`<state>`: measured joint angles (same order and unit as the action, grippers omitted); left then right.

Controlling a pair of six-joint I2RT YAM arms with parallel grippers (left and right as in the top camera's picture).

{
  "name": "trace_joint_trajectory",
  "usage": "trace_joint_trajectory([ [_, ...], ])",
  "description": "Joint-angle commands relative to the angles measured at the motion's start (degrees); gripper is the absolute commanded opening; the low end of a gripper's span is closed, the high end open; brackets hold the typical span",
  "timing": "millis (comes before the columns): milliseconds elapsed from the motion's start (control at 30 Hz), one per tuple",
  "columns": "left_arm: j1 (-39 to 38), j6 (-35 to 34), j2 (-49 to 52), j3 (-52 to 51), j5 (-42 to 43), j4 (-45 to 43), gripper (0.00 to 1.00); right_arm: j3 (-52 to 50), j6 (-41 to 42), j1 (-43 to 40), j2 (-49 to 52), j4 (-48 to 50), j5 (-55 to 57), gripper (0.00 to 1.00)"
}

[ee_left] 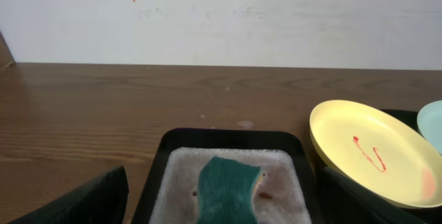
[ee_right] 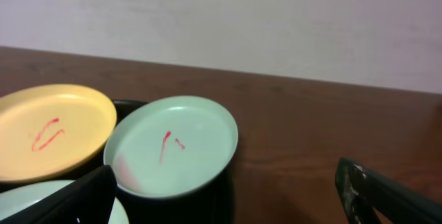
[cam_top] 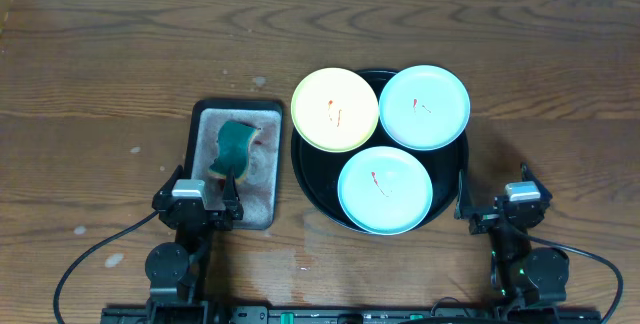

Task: Clean dirty plates on tray and stack at the side
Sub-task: 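Raise both arms from rest toward the sponge tray and plates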

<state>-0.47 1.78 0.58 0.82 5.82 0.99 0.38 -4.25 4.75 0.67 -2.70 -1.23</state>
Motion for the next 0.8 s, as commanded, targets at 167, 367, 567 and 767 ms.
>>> trace_joint_trajectory([
  [167, 0.28, -2.32, 0.17, 0.92, 0.59, 4.24, 0.87, -0.07, 2.43, 0.59, -0.37, 1.33, -0.92, 0.99],
  [367, 0.28, -7.04, 5.95, 6.64, 0.59, 9.68, 0.87, 0.07, 5.73, 0.59, -0.07, 0.94, -0.96, 0.99],
  [567, 0.28, -7.06, 18.05, 17.38, 1.31, 16.44, 0.88, 4.00, 9.25, 0.59, 3.54, -3.52, -0.96, 0.99],
  [767, 0.28, -7.04, 31.30, 30.05, 2.60, 26.47, 0.87, 13.33, 10.01, 0.59, 14.14, -9.99, -3.69, 0.99],
])
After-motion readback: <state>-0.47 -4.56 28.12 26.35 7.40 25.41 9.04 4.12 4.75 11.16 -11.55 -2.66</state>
